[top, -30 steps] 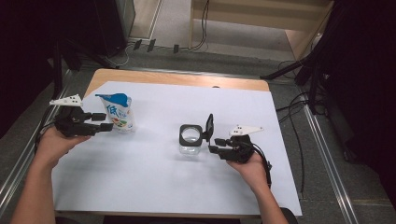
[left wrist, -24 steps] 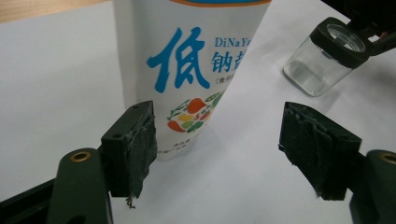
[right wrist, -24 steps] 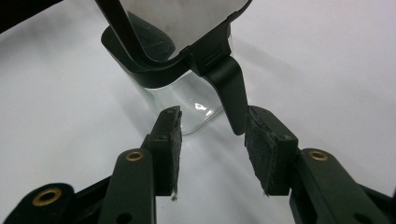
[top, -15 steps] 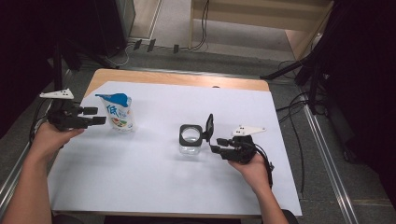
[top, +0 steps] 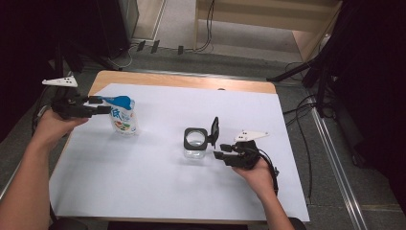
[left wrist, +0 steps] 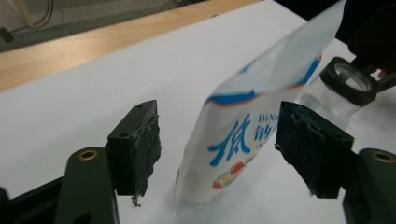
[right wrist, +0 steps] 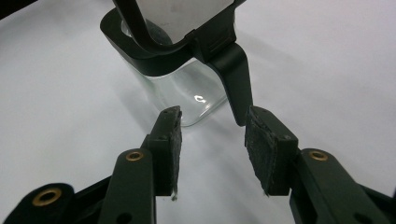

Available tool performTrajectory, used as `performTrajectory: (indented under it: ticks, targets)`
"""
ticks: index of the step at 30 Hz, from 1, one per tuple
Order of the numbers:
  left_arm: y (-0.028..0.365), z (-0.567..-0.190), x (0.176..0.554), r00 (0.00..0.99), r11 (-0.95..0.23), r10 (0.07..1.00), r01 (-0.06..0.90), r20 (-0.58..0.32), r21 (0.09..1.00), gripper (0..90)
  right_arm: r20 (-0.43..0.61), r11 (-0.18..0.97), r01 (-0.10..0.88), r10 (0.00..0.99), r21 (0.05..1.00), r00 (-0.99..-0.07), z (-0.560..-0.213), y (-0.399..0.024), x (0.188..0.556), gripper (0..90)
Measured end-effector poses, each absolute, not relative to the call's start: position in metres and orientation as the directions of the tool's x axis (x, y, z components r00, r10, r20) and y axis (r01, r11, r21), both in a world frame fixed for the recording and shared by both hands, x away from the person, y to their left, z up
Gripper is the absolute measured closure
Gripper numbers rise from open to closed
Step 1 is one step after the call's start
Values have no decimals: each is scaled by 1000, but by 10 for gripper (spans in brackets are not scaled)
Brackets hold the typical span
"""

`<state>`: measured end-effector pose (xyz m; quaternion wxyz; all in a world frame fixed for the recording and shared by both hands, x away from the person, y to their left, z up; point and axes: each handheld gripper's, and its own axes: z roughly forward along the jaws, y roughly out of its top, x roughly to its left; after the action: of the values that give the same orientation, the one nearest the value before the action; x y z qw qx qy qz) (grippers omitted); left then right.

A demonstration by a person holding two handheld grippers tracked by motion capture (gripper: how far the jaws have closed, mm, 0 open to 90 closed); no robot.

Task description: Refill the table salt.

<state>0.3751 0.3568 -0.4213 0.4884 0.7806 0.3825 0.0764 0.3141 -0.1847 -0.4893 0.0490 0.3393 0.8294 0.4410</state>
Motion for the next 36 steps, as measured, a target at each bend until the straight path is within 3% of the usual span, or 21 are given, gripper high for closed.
performTrajectory:
  ticks: [8,21,25,36]
  targets:
    - [349,-418,389,725,-270,642,517,-248,812,430,217,377,522,612,765,-760,-489,-186,313,573]
    - [342,-415,390,757,-298,600,513,-260,805,843,208,377,515,615,770,-760,-489,-189,309,573]
    - [336,-412,386,760,-287,590,512,-272,809,900,214,372,519,615,770,-759,-488,-189,308,575]
    - [308,-397,377,770,-295,575,510,-276,808,900,203,366,500,610,785,-766,-481,-187,300,578]
